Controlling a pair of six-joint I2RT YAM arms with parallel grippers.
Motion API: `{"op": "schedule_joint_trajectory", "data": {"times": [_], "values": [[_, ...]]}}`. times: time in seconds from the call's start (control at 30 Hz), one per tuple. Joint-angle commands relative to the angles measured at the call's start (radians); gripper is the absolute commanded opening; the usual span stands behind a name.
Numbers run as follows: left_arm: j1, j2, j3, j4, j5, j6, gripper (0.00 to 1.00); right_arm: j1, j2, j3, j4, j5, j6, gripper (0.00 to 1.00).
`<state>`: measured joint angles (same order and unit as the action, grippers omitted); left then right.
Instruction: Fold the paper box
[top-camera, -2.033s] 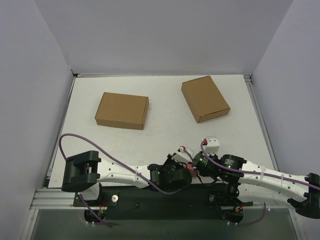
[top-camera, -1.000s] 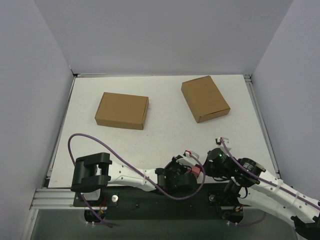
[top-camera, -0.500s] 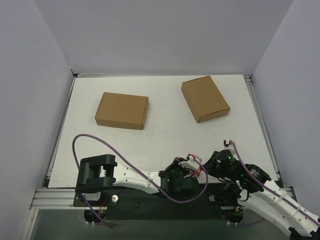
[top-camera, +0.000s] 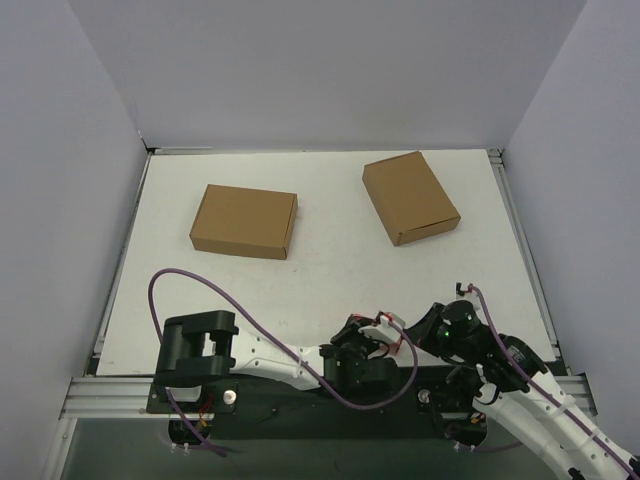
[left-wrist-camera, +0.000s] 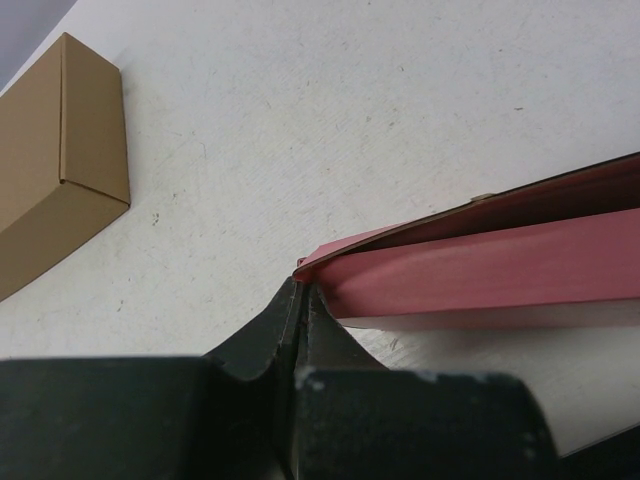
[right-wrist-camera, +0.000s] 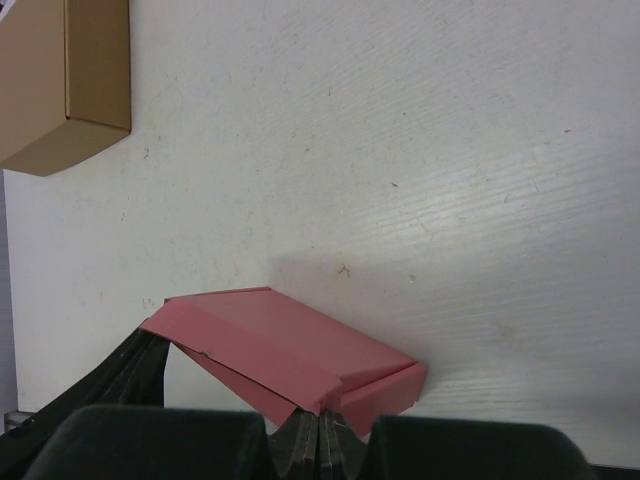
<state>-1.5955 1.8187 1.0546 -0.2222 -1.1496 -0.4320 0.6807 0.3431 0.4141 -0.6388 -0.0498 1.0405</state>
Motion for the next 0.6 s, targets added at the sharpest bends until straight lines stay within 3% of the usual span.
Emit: {"op": "schedule_joint_trajectory", "data": {"times": [0.0, 0.57], "values": [[-0.004, 0.111, -0.11, -0.174, 0.364, -0.033, 0.0, -0.026, -0.035, 0.011, 0.07, -0.004, 0.027, 0.0], [-0.004, 0.111, -0.122, -0.181, 0.363, -0.03, 0.0, -0.067, -0.073, 0.038, 0.005, 0.037, 0.006, 0.0]]}}
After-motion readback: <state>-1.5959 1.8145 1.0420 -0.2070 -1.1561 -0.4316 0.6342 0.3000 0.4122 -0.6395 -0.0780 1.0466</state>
